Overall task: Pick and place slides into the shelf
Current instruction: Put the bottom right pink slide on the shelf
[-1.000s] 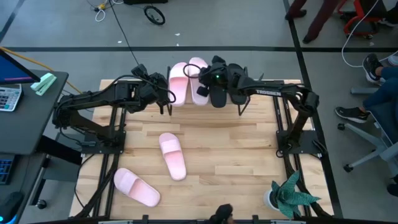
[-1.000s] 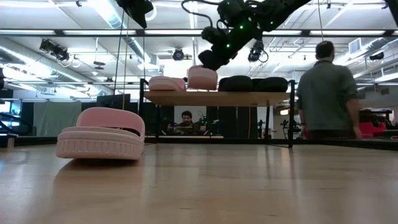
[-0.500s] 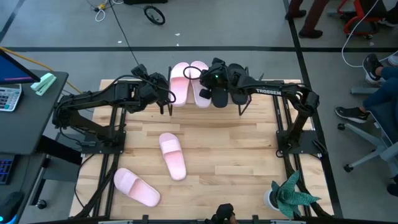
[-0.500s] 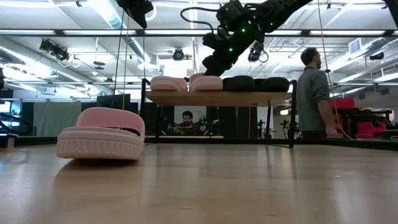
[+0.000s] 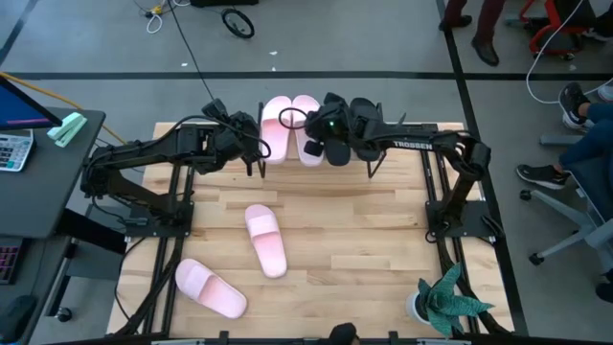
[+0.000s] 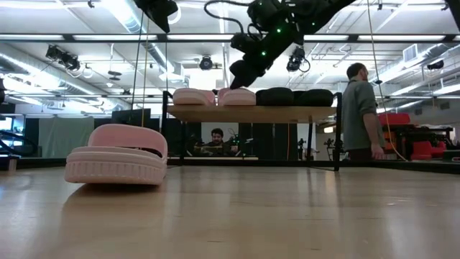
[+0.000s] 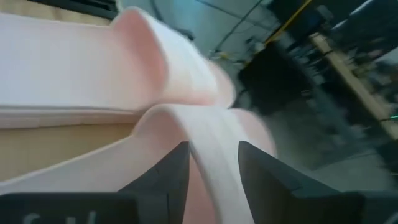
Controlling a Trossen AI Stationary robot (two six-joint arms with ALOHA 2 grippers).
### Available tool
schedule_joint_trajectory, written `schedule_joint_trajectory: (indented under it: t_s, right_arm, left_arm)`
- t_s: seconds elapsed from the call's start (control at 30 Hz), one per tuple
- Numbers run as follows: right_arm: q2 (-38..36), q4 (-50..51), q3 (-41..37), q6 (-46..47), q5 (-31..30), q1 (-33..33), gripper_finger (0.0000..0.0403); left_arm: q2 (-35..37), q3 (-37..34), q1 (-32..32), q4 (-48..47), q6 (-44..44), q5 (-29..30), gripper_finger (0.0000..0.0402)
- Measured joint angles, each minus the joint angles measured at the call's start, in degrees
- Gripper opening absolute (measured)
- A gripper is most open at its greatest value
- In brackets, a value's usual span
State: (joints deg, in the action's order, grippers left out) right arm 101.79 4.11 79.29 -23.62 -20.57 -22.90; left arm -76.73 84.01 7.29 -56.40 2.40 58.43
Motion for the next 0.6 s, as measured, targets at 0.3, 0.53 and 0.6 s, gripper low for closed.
schedule_joint_trajectory:
  t_s: [0.3,0.53,0.6]
  right_arm:
    - [-2.23,-0.04,0.00,-3.55,-7.96,4.74,0.0142]
    - [-7.86,5.15,0.02,2.52,-9.04,12.33,0.0130]
    - [-9.20,10.02,0.02,7.16,-7.18,14.81,0.0115]
  left_arm:
    - [0.00,0.00,0.00,-0.07,-0.33,-0.14,0.0014]
    - [-0.02,0.00,-0.21,-1.64,-2.86,-4.87,0.0007]
    - [-0.02,0.00,-0.71,-3.79,-5.15,-5.39,0.0007]
